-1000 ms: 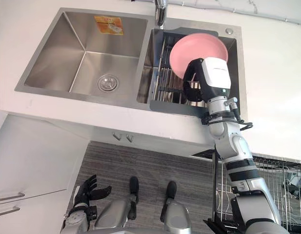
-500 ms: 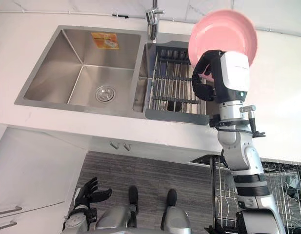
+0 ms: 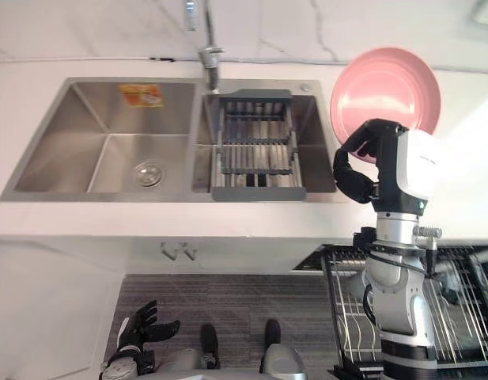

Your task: Walk over to the sink, pick up the cup, carry it to the dishwasher, place the cup inside the dishwasher, then close the dishwasher door

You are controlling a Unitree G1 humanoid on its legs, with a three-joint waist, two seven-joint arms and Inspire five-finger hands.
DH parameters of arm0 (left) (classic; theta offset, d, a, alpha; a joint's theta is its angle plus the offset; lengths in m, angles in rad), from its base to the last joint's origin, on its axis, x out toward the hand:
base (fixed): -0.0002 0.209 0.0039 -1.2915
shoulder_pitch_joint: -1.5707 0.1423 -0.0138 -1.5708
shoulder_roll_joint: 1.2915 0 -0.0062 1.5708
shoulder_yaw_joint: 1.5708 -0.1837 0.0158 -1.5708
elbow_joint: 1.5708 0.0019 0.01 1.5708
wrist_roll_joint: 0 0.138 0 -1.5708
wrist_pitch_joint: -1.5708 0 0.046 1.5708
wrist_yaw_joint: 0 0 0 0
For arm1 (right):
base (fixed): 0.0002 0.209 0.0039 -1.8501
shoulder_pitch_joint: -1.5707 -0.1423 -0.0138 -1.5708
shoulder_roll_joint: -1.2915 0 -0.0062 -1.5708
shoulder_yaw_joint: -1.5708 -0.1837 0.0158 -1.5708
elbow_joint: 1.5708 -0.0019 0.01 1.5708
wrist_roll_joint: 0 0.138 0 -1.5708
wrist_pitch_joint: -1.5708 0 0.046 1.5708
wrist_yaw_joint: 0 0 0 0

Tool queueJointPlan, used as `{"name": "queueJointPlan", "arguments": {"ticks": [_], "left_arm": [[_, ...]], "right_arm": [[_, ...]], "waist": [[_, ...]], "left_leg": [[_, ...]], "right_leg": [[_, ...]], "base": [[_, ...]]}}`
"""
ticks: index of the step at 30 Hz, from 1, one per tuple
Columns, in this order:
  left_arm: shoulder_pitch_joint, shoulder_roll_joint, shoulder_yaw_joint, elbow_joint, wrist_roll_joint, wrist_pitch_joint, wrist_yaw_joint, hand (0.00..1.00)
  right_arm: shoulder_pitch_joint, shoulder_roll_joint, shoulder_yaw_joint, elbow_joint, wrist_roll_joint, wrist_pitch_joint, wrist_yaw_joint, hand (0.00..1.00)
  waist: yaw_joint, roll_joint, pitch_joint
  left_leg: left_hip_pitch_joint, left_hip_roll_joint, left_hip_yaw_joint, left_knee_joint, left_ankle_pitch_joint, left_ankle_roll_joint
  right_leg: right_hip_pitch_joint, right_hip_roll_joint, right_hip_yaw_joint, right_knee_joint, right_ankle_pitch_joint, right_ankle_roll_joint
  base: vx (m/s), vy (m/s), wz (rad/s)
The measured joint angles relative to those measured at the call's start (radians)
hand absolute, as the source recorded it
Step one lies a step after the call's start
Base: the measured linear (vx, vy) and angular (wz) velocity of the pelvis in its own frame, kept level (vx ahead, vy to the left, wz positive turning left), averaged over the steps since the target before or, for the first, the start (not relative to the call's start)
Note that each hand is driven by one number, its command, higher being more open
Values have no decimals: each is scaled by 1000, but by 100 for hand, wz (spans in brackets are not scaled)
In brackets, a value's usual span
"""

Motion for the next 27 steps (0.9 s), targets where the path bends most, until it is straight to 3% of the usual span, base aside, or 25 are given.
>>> {"name": "queueJointPlan", "arguments": {"ticks": [3,4,6,8,10,11,15,18,24,27], "left_arm": [[-13,-1,-1,-2,-2,-2,0,90],[-17,0,0,-3,-3,-2,1,90],[-34,4,3,-3,-4,-2,2,90],[-42,19,3,-4,-4,-2,2,90],[-43,25,2,-6,-4,-1,2,90],[-46,19,3,-6,-4,-1,2,90],[-43,4,2,-12,-4,-2,0,90],[-50,-15,0,-12,-4,-2,-2,90],[-78,-20,-1,-15,-5,-5,-1,90],[-91,-12,-5,-24,-23,-11,0,90]], "right_arm": [[22,32,-10,0,1,22,-2,30],[26,39,-11,0,1,30,-2,30],[34,67,-8,20,20,47,-2,30],[47,81,1,25,32,48,-1,30],[60,81,3,26,40,43,3,30],[48,75,3,42,61,34,5,30],[48,71,3,156,106,38,18,30],[25,61,2,241,168,44,31,30],[-95,-9,0,416,244,52,36,30],[-199,-37,0,534,275,58,34,30]], "waist": [[-24,-7,5],[-30,-10,7],[-20,-11,21],[-23,-19,26],[-22,-26,24],[-23,-15,33],[-19,5,40],[-23,13,73],[-22,62,151],[-18,70,192]], "left_leg": [[-82,33,115,149,-86,11],[-93,42,137,172,-96,18],[-98,84,225,204,-117,40],[-91,97,258,213,-127,28],[-95,99,276,238,-142,12],[-105,112,282,259,-149,3],[-145,138,271,262,-134,-5],[-174,125,260,241,-111,1],[-204,91,203,238,-100,17],[-225,73,197,239,-90,28]], "right_leg": [[-102,19,120,29,23,13],[-117,19,120,28,19,5],[-174,-30,-81,136,-44,-80],[-203,-74,-180,292,-81,-83],[-169,-89,-206,284,-120,-57],[-159,-77,-200,233,-101,-16],[-158,-22,-181,121,-25,-26],[-167,-10,-160,43,34,-24],[-177,-35,-155,18,67,-11],[-198,-47,-155,18,82,-8]], "base": [[-60,53,-121],[-81,73,-108],[-95,74,-106],[-42,24,-67],[-4,-33,-44],[12,-55,-32],[20,-64,-30],[8,-35,-19],[-48,27,1],[-87,43,7]]}}
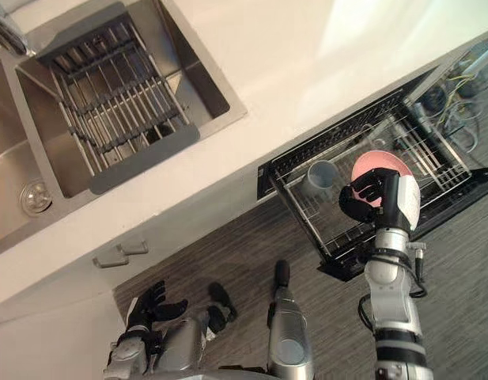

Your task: Walk over to the sink, pick up the cup, carry it to the dishwasher, place the cup inside the dishwasher, then close the dishwasher door

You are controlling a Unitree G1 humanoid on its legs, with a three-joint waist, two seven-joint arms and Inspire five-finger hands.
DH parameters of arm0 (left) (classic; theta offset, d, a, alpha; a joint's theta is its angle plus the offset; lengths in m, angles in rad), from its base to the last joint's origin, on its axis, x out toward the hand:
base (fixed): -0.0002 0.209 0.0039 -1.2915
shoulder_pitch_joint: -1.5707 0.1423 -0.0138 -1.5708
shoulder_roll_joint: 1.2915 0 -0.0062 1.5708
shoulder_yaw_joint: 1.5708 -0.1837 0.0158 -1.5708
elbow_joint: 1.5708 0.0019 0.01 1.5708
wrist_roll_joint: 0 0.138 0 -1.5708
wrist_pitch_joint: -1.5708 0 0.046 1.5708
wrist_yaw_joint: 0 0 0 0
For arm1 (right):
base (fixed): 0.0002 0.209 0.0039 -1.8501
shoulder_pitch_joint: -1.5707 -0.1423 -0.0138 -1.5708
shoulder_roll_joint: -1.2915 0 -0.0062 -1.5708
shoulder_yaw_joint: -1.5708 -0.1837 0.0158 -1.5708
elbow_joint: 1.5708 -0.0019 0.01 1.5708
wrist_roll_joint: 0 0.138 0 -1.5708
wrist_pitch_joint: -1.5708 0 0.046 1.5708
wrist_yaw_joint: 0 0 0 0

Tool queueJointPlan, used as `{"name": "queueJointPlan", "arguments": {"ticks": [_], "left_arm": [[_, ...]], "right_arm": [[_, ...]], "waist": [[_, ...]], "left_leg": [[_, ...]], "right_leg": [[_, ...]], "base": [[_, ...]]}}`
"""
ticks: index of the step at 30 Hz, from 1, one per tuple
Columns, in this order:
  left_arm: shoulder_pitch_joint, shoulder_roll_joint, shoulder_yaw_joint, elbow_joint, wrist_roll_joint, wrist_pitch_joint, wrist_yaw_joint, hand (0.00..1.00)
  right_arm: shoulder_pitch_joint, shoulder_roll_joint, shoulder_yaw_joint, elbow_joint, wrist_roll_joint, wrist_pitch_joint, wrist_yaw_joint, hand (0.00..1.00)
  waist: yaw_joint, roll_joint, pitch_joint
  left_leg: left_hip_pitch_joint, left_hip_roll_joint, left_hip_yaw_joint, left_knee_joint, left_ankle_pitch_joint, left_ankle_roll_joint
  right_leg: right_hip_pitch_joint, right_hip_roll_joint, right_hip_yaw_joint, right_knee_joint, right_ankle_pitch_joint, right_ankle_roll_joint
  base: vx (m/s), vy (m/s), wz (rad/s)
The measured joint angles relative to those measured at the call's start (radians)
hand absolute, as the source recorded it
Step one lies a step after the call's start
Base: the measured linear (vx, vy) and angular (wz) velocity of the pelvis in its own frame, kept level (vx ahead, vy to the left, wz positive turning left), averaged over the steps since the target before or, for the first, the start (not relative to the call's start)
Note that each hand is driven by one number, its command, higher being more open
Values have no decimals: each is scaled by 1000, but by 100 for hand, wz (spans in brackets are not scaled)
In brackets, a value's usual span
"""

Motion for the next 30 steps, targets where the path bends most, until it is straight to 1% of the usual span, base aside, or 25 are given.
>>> {"name": "queueJointPlan", "arguments": {"ticks": [4,5,8,11,17,20,23,25,28,30], "left_arm": [[-9,4,-19,1,-1,-2,0,90],[-13,5,-19,1,-1,-3,0,90],[-17,7,-22,1,-10,-14,2,90],[-30,7,-26,7,-21,-13,6,90],[-41,6,-49,3,-21,-18,23,90],[-42,6,-49,2,-21,-18,26,90],[-43,6,-49,-1,-21,-17,26,90],[-47,5,-47,-2,-21,-14,26,90],[-49,5,-30,-21,-21,-11,26,90],[-48,4,-27,-25,-20,-10,25,90]], "right_arm": [[-100,-54,2,113,3,9,-4,30],[-131,-70,4,153,18,12,-7,90],[-198,-100,5,240,40,19,-28,90],[-229,-136,24,253,41,27,-48,90],[-250,-128,24,239,77,36,-73,90],[-232,-94,18,151,84,35,-82,90],[-195,-54,-8,52,127,23,-83,90],[-156,-11,-52,-25,161,6,-84,90],[-76,48,-132,-134,218,-26,-94,90],[11,94,-215,-197,266,-59,-106,90]], "waist": [[7,16,19],[12,20,23],[23,22,30],[24,27,39],[27,30,42],[27,29,43],[27,27,44],[27,25,45],[26,9,54],[24,1,53]], "left_leg": [[-43,-16,-3,2,11,17],[-53,-18,-3,5,12,19],[-73,-25,-3,10,16,26],[-88,-35,-13,12,20,33],[-101,-52,-46,13,23,38],[-101,-55,-61,14,23,38],[-99,-55,-66,14,23,37],[-93,-55,-67,14,22,37],[-75,-53,-66,14,18,30],[-56,-49,-58,13,7,21]], "right_leg": [[-38,-14,2,-5,23,2],[-45,-17,5,-8,29,4],[-61,-21,10,-20,45,5],[-71,-29,11,-24,53,8],[-76,-40,9,-24,57,11],[-76,-41,14,-24,57,12],[-75,-40,16,-24,57,12],[-71,-39,20,-24,57,12],[-55,-36,26,-26,56,11],[-37,-32,33,-35,56,11]], "base": [[-89,43,5],[-59,31,0],[-72,32,0],[-46,32,3],[-6,32,5],[4,11,0],[3,3,-1],[4,11,-5],[-10,7,-8],[1,7,-12]]}}
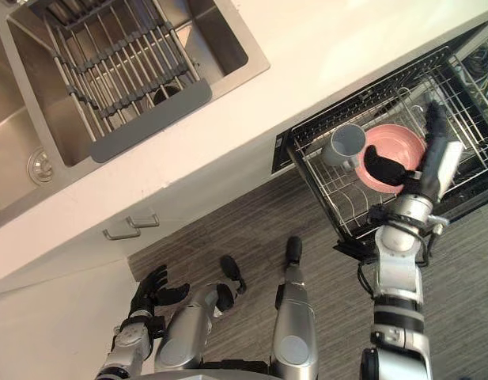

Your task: Walk over to the sink, pick up the cup, carry it to the dishwasher, place the cup inside the dishwasher, then close the dishwasher door

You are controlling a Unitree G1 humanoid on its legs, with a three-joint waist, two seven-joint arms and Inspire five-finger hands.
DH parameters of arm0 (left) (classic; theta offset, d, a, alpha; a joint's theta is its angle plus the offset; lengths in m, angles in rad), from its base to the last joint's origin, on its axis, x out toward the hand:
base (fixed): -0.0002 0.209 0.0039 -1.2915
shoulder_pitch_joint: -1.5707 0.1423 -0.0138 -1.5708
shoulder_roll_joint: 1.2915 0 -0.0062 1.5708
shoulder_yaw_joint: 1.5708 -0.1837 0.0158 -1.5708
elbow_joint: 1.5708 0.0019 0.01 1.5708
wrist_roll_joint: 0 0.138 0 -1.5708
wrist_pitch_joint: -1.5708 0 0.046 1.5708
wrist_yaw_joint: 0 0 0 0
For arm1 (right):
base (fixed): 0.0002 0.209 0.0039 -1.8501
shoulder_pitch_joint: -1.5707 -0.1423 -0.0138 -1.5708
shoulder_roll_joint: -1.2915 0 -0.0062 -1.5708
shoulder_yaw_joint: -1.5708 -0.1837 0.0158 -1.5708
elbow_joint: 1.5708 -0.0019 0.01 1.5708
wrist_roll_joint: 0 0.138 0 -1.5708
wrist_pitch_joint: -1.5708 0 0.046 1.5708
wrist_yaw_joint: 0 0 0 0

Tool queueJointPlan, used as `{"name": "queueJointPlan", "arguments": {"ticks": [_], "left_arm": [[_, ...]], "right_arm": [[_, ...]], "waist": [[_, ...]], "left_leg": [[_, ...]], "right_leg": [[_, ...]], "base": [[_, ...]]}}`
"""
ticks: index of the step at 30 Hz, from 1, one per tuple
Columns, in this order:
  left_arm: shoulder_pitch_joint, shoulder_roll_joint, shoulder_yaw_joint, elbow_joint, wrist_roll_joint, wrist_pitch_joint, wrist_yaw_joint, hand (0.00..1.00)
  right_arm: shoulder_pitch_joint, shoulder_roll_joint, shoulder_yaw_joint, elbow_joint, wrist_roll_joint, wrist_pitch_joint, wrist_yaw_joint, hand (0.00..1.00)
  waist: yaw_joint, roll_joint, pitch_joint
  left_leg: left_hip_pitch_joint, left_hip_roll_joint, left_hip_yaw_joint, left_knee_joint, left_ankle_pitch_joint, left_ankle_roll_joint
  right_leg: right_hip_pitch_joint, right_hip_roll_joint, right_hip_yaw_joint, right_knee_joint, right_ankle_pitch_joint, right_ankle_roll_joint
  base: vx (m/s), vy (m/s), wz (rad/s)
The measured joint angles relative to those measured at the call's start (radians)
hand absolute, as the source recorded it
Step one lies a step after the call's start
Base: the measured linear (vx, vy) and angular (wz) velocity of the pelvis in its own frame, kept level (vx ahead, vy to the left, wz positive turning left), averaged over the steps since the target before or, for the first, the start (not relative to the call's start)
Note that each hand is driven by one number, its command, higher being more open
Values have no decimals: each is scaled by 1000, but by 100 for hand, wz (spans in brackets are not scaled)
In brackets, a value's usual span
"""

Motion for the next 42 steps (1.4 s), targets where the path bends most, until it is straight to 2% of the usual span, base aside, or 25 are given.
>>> {"name": "queueJointPlan", "arguments": {"ticks": [2,7,10,12,18,27,29,30,32,33,36,39,42], "left_arm": [[0,-7,27,-1,1,3,-3,90],[0,-22,60,-1,1,12,-6,90],[0,-31,62,-3,1,18,-8,90],[0,-38,61,-7,1,19,-16,90],[-1,-34,50,-8,-1,20,-27,90],[-3,20,8,-1,-2,17,-44,90],[-5,25,8,5,-2,18,-45,90],[-9,24,5,8,-2,18,-46,90],[-18,23,-5,9,-1,18,-47,90],[-25,21,-10,9,-1,18,-48,90],[-31,22,-13,4,-1,17,-48,90],[-31,22,-17,4,-1,17,-47,90],[-36,19,-26,5,-1,17,-47,90]], "right_arm": [[49,31,-56,-12,32,-24,-9,90],[193,139,-177,37,196,-36,-8,90],[231,167,-186,127,317,-36,8,90],[238,186,-184,182,433,-36,57,90],[194,169,-128,290,690,-54,174,90],[-24,57,-1,553,944,-107,231,90],[-87,27,62,556,989,-111,245,90],[-128,6,94,557,1009,-111,257,90],[-204,-35,143,558,1030,-110,266,90],[-260,-66,183,559,1030,-109,274,90],[-401,-120,249,616,1029,-97,269,90],[-505,-130,295,644,1026,-81,270,90],[-552,-173,310,726,966,-64,254,90]], "waist": [[-3,-9,-2],[-12,-23,-5],[-13,-32,-10],[-9,-37,-13],[2,-42,-16],[3,-41,-16],[6,-32,-17],[18,-22,-16],[32,6,-16],[37,29,-16],[58,64,-15],[74,67,-15],[70,71,-13]], "left_leg": [[15,3,12,-9,-5,-5],[50,6,17,-25,-4,-4],[68,9,19,-32,-5,-6],[79,14,20,-33,-8,-11],[86,19,19,-34,-8,-14],[45,-2,-20,-50,26,-5],[24,-4,-41,-43,35,0],[16,-7,-47,-43,42,2],[3,-13,-61,-45,53,6],[-6,-16,-75,-46,62,9],[-22,-19,-104,-47,81,11],[-34,-18,-118,-46,91,9],[-47,-15,-131,-40,92,11]], "right_leg": [[5,1,12,-2,-1,0],[33,7,13,-3,-10,5],[38,10,14,17,-27,5],[38,12,14,44,-45,2],[30,14,17,75,-60,0],[8,-1,-16,66,-46,1],[9,-6,-38,55,-36,-3],[8,-8,-43,46,-27,-3],[9,-13,-59,36,-18,-6],[8,-16,-72,33,-13,-7],[9,-16,-96,26,-4,-14],[13,-6,-111,8,9,-21],[13,-5,-117,-3,18,-25]], "base": [[17,10,-18],[45,6,-5],[14,1,-1],[0,0,0],[0,0,0],[-22,0,13],[-57,5,30],[-108,10,27],[-115,12,26],[-74,7,28],[-69,-9,25],[-31,-17,12],[-27,-3,5]]}}
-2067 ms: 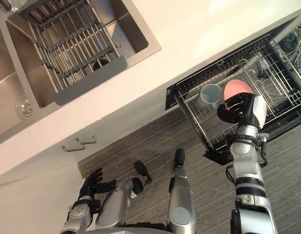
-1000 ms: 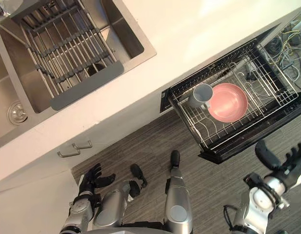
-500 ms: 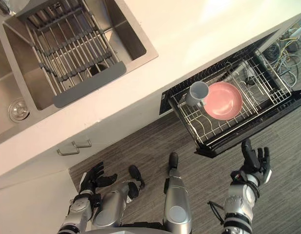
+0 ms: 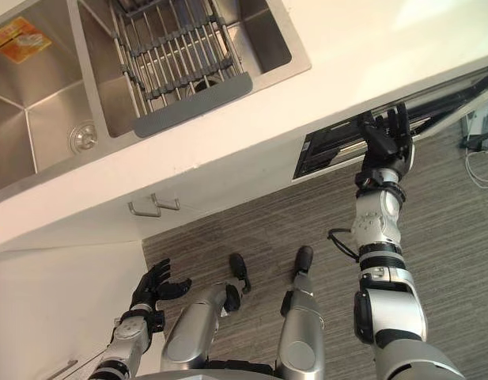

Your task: Walk over to the sink, pick up the cup, carry it to the dishwasher, place the cup inside the dishwasher, then close the dishwasher door

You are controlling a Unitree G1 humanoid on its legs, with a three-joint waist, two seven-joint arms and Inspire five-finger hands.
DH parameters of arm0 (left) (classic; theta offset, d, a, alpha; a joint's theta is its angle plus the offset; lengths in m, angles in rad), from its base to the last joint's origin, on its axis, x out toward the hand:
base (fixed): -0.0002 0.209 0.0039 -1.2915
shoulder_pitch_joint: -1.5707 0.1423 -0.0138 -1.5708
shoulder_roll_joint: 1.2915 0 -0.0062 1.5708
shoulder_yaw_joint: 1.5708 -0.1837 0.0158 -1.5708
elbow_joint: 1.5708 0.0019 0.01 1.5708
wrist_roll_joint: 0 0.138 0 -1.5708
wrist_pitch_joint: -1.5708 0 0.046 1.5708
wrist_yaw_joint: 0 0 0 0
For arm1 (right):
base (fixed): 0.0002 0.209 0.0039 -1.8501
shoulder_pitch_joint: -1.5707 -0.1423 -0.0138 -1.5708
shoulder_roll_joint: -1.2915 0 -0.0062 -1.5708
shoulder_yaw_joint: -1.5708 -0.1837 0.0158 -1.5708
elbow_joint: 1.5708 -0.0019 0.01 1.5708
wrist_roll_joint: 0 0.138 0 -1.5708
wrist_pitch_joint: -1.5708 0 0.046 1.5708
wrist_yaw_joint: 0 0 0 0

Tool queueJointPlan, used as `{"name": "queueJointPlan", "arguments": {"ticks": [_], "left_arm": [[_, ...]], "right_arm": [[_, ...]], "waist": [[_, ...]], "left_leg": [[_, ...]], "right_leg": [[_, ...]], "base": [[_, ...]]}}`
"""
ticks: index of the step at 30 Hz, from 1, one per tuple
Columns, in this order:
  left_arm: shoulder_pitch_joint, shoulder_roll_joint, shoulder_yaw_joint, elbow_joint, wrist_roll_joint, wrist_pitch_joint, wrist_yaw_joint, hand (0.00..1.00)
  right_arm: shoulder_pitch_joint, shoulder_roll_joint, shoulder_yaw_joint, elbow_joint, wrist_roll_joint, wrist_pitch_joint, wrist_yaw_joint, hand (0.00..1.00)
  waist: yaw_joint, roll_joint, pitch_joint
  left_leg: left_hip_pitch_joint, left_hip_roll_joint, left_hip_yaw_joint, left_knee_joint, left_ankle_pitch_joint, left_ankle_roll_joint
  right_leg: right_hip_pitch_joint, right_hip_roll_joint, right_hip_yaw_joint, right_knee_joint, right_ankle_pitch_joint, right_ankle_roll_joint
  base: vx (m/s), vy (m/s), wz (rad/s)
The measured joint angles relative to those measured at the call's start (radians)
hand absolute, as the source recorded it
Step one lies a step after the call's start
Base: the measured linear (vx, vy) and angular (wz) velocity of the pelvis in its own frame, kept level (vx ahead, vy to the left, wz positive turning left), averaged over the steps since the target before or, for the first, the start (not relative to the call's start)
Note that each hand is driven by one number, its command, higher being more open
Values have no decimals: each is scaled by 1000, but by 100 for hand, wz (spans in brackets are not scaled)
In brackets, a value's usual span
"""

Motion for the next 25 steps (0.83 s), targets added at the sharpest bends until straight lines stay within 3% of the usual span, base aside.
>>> {"name": "queueJointPlan", "arguments": {"ticks": [9,13,15,21,25], "left_arm": [[-37,2,0,-13,0,-1,4,90],[-32,0,0,-15,0,1,5,90],[-24,0,0,-15,0,2,5,90],[14,22,0,-19,3,4,1,90],[32,33,1,-26,5,5,-3,90]], "right_arm": [[-58,-55,12,58,-161,59,-42,90],[141,-18,8,-136,-262,66,-22,90],[258,37,10,-190,-319,67,3,90],[585,203,11,-219,-515,98,50,90],[688,216,11,-221,-603,97,58,90]], "waist": [[-6,2,2],[-3,-5,-1],[-14,-18,-8],[-24,-113,-99],[-31,-138,-160]], "left_leg": [[-15,20,-43,32,-6,-10],[21,23,-58,5,1,-29],[53,19,-75,-19,6,-36],[149,3,-90,-99,14,-49],[197,-11,-97,-132,14,-50]], "right_leg": [[34,25,-29,-37,8,-14],[75,34,-44,-55,-2,-12],[103,35,-62,-54,-12,-4],[169,33,-81,-46,-58,2],[206,24,-82,-46,-75,13]], "base": [[-38,-4,7],[24,-14,9],[98,2,23],[132,19,10],[92,45,6]]}}
